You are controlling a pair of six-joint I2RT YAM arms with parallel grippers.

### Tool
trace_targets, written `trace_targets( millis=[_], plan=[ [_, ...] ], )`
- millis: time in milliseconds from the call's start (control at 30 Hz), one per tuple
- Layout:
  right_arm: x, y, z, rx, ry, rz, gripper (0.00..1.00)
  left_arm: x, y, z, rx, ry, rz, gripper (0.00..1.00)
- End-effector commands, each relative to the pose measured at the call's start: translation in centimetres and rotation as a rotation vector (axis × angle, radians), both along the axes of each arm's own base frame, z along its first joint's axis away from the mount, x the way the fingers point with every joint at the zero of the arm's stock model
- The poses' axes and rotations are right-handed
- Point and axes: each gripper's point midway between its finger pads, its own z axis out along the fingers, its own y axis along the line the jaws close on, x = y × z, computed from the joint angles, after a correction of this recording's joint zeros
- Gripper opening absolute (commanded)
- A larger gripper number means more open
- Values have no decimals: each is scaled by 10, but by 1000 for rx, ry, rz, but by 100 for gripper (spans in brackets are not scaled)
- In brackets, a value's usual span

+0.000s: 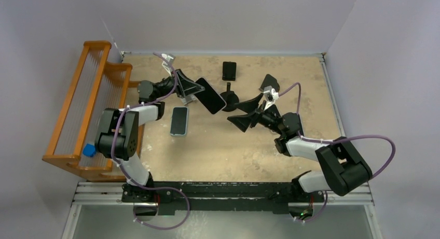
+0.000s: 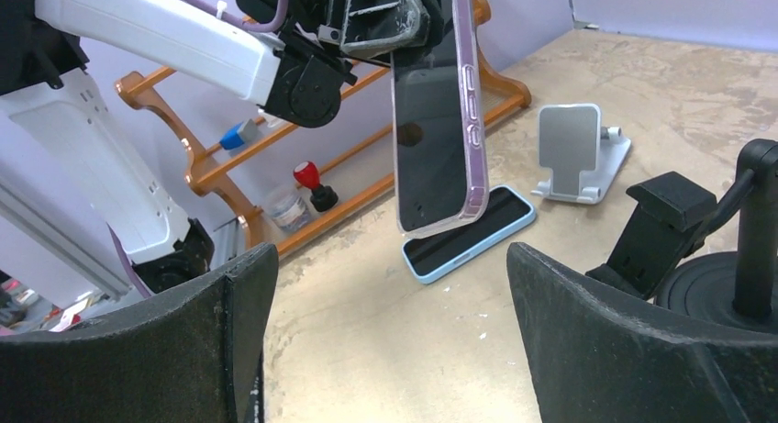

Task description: Place the phone on the phone stand

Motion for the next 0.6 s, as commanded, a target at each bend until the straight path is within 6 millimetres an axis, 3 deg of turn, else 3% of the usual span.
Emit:
trace_targets(
  millis=[0, 233, 567],
  plan=[
    [4, -1, 23, 50, -89, -7, 95, -16, 1, 27, -69, -106, -37, 0],
    [0, 1, 32, 103, -102, 30, 93, -20, -1, 31, -102, -120, -40, 0],
    [-9, 6, 46, 241, -97, 138, 77, -27, -14, 43, -133, -175, -55, 0]
  ],
)
